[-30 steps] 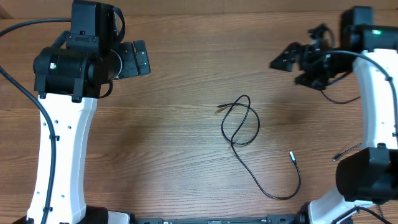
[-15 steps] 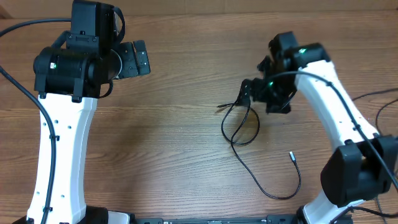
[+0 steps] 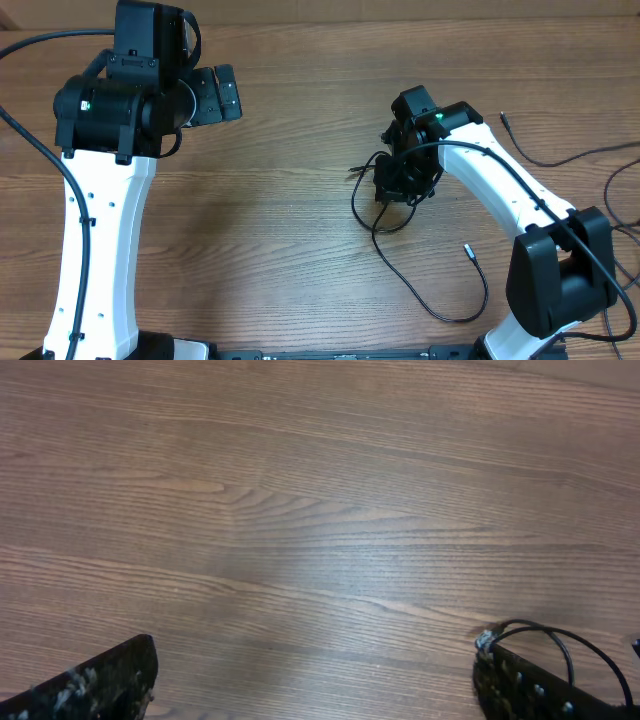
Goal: Untangle cables
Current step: 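Move the right gripper to the last black cable and grasp it, then pull the black cable up and to the upper right with the right gripper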
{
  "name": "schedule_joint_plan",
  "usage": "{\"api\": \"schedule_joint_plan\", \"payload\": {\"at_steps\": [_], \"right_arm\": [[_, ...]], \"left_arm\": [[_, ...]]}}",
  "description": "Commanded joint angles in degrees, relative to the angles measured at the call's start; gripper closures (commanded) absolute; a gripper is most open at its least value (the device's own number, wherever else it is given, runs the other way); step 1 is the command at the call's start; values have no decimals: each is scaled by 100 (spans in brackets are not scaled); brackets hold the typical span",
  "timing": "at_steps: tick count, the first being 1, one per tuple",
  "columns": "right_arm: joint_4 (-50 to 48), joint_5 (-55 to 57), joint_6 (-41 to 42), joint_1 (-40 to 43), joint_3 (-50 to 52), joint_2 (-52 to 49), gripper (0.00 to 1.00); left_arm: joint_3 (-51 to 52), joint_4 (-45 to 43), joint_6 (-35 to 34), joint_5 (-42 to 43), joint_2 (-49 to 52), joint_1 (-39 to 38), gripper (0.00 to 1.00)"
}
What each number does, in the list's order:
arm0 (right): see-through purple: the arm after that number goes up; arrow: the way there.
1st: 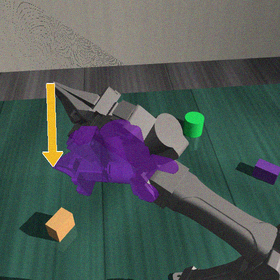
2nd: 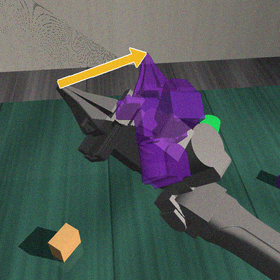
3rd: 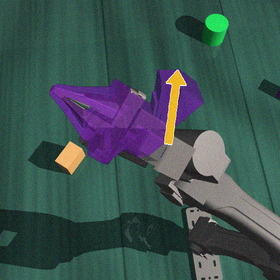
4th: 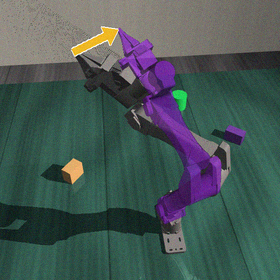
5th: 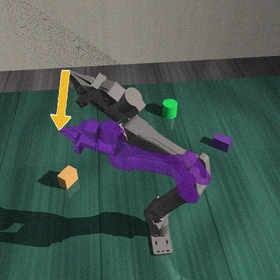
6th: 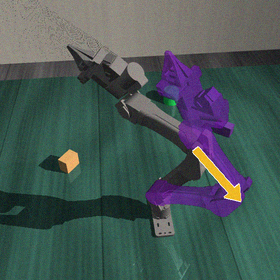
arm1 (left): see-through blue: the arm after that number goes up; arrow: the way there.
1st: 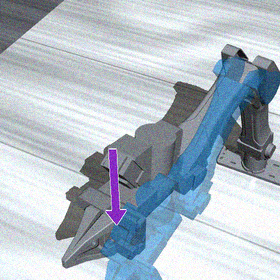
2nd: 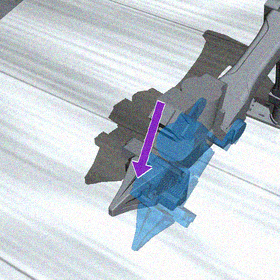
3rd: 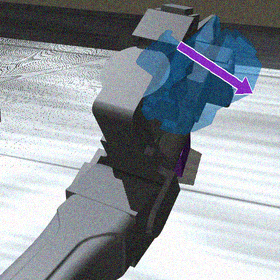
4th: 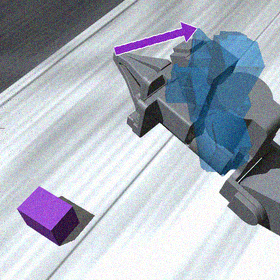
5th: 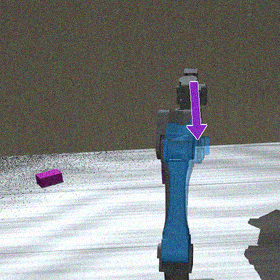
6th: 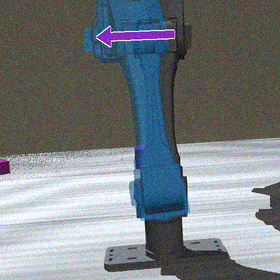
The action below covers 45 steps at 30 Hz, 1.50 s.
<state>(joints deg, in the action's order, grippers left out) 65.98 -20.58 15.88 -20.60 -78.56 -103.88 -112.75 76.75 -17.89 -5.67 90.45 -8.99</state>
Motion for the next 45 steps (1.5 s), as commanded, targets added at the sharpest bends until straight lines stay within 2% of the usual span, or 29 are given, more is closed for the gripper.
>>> {"api": "schedule_joint_plan", "payload": {"at_steps": [1, 4, 9, 14, 17, 23, 25, 29, 36, 45], "right_arm": [[310, 284, 42, 11, -612, 74, 96], [933, 785, 42, 9, -1443, 81, 96], [2098, 1869, 42, 9, -3921, 81, 96], [2194, 2806, 37, 9, -6008, 81, 96], [1681, 4041, 37, 9, -7189, 81, 96], [570, 6470, 20, 48, -7613, 79, 96], [323, 6795, 22, 208, -7587, 79, 96], [-11, 6658, 50, 852, -7552, 55, 96], [-433, 5504, 68, 2061, -7552, -210, 96], [-776, 4304, 72, 3049, -7552, -1252, 96]], "left_arm": [[26, -4, -52, -50, 22, 33, 0], [26, -7, -52, -50, 22, 33, 0], [26, -4, -52, -50, 22, 33, 0], [26, -7, -52, -50, 22, 33, 1], [26, -4, -52, -50, 22, 33, 0], [26, -4, -55, -50, 22, 33, 0], [26, -4, -52, -50, 22, 33, 1], [26, -4, -52, -50, 22, 33, 0], [26, -4, -52, -50, 22, 33, 1], [26, -4, -55, -48, 22, 33, 1]]}}
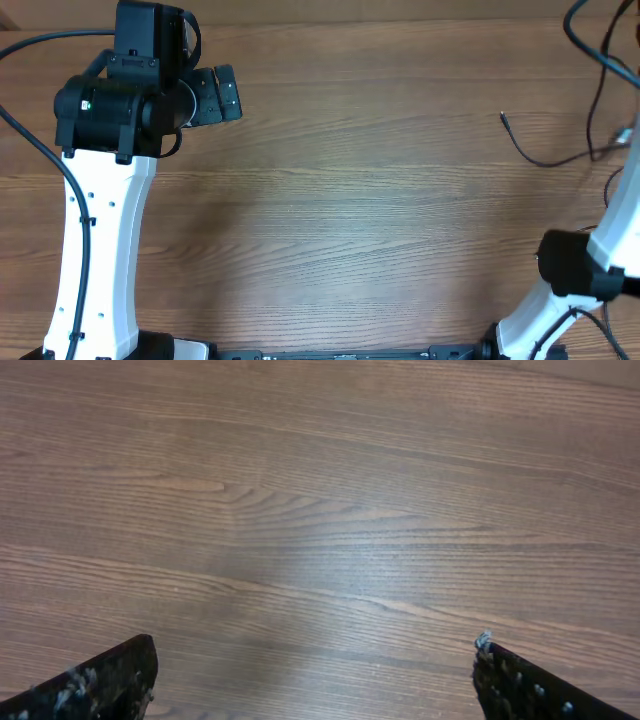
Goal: Untangle cables
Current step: 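Pull the black cable up and to the upper right with the right gripper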
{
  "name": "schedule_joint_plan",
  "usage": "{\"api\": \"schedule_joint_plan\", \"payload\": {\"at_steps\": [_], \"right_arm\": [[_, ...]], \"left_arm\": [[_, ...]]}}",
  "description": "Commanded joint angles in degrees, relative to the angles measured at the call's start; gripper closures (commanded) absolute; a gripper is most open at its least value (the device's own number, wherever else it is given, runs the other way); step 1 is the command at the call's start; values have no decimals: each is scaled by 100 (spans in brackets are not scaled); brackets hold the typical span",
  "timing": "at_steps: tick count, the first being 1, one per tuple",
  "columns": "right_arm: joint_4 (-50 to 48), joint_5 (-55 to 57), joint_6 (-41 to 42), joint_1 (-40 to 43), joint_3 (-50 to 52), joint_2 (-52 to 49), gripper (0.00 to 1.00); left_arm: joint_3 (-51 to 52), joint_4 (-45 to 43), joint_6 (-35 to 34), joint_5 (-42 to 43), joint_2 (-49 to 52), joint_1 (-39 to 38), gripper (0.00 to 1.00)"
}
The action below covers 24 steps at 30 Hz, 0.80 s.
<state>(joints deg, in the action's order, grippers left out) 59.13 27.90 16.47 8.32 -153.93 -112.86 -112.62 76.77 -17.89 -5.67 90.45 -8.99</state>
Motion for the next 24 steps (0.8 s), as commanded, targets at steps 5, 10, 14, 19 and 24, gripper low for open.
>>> {"api": "schedule_joint_plan", "payload": {"at_steps": [5, 10, 14, 19, 24], "right_arm": [[-501, -1021, 179, 232, -15, -863, 96], [-968, -999, 177, 337, -15, -1069, 96], [-966, -999, 177, 695, -13, -1408, 96], [-562, -1246, 673, 1255, -13, -2024, 96], [-245, -1561, 673, 1541, -9, -2557, 96]], "left_arm": [[13, -7, -52, -50, 22, 33, 1], [13, -9, -55, -50, 22, 33, 0], [13, -9, -52, -50, 22, 33, 0], [13, -7, -52, -50, 22, 33, 0], [13, -7, -52, -48, 22, 33, 0]]}}
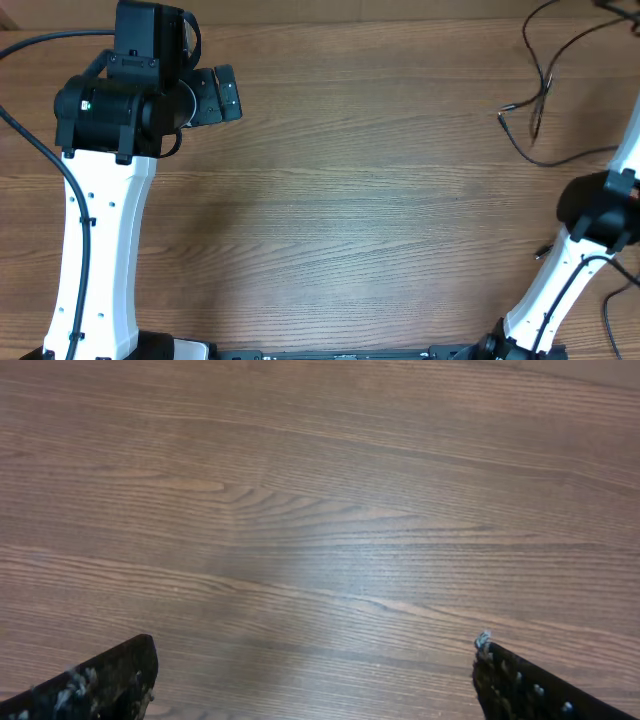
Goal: Untangle cables
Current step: 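Pull the black cable up and to the upper right with the right gripper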
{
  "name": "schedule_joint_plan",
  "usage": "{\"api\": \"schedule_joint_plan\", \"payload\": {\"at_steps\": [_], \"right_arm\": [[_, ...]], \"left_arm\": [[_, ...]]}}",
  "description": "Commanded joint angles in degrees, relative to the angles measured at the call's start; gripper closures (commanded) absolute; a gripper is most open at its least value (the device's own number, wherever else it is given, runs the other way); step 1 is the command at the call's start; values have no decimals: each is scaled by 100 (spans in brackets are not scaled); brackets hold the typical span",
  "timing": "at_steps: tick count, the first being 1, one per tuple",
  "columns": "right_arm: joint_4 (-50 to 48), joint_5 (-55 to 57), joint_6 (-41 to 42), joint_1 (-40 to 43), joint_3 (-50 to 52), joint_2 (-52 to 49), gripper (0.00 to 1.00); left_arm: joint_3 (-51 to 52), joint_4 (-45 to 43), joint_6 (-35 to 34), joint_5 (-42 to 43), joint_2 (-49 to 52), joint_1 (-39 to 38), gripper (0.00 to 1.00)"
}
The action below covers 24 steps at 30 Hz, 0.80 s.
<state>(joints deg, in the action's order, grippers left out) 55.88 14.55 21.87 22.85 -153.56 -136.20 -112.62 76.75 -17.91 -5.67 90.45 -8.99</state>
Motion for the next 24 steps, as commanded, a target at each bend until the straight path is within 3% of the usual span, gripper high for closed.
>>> {"api": "schedule_joint_plan", "payload": {"at_steps": [1, 16, 18, 19, 20, 21, 24], "right_arm": [[138, -225, 133, 129, -46, -323, 96], [1027, -225, 240, 1049, -42, -1268, 96], [1040, -271, 234, 1178, -42, -1268, 62], [1049, -343, 234, 1226, -42, -1268, 32], [1051, -455, 236, 1261, -42, -1268, 9], [1054, -601, 234, 1294, -42, -1268, 0], [1084, -1174, 234, 1362, -42, -1268, 0]], "left_arm": [[13, -4, -50, -50, 22, 33, 0], [13, -7, -50, -50, 22, 33, 0], [13, -4, -52, -50, 22, 33, 0], [13, -4, -50, -50, 22, 33, 0], [13, -7, -50, -50, 22, 33, 0], [13, -7, -50, -50, 22, 33, 0], [13, -4, -50, -50, 22, 33, 0]]}}
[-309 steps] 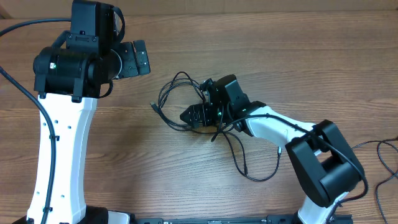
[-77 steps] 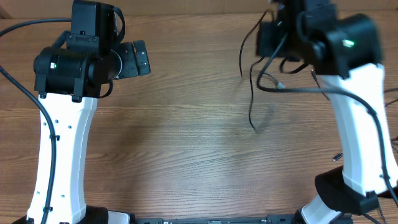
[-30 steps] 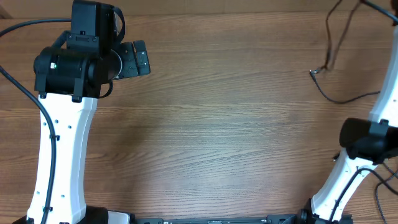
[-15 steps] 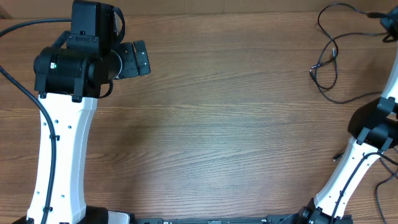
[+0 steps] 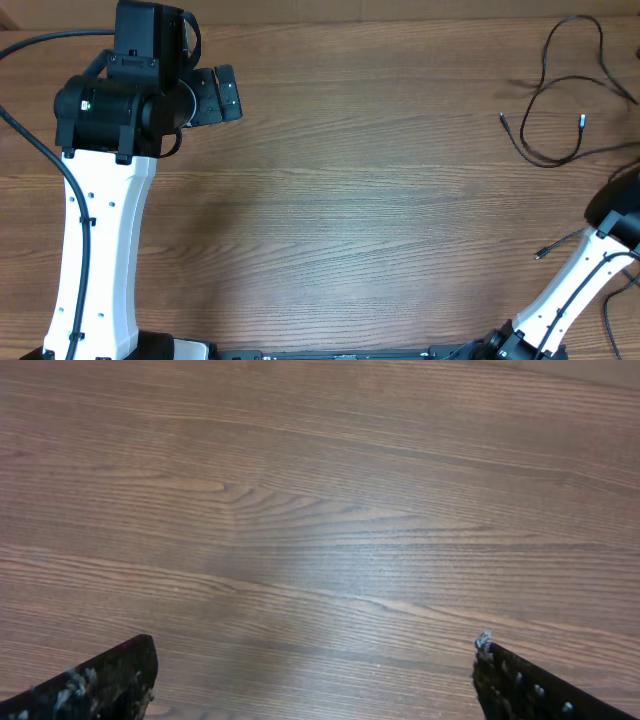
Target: Untangle cables
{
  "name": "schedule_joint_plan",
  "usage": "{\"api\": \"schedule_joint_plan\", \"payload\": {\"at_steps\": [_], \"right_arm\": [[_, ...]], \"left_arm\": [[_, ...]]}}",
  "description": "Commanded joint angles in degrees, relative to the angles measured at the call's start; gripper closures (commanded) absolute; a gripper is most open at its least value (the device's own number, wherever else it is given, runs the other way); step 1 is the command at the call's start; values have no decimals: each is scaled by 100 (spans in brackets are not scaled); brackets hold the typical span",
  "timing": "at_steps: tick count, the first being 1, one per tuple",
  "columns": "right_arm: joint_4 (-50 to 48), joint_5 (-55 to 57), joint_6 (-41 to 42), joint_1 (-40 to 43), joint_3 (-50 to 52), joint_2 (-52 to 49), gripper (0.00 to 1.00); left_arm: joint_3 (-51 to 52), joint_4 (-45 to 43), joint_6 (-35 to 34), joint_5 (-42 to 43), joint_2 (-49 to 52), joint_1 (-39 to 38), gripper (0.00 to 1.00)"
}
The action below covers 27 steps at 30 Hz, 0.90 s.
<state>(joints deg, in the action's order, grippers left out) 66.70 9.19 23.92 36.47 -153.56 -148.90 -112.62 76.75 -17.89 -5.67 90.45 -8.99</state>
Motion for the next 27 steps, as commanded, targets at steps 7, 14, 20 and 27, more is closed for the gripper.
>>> {"api": "schedule_joint_plan", "payload": {"at_steps": [7, 14, 20, 27], "right_arm": [[280, -1539, 28, 2, -70, 184, 0], [848, -1565, 9, -9, -70, 946, 0], [1753, -2087, 9, -85, -70, 1897, 0], [3038, -2319, -192, -275, -63, 2734, 0]], "left_arm": [[13, -7, -52, -50, 22, 33, 0], [13, -4, -55, -50, 22, 33, 0], [13, -4, -52, -50, 22, 33, 0], [13, -7, -52, -50, 22, 33, 1]]}}
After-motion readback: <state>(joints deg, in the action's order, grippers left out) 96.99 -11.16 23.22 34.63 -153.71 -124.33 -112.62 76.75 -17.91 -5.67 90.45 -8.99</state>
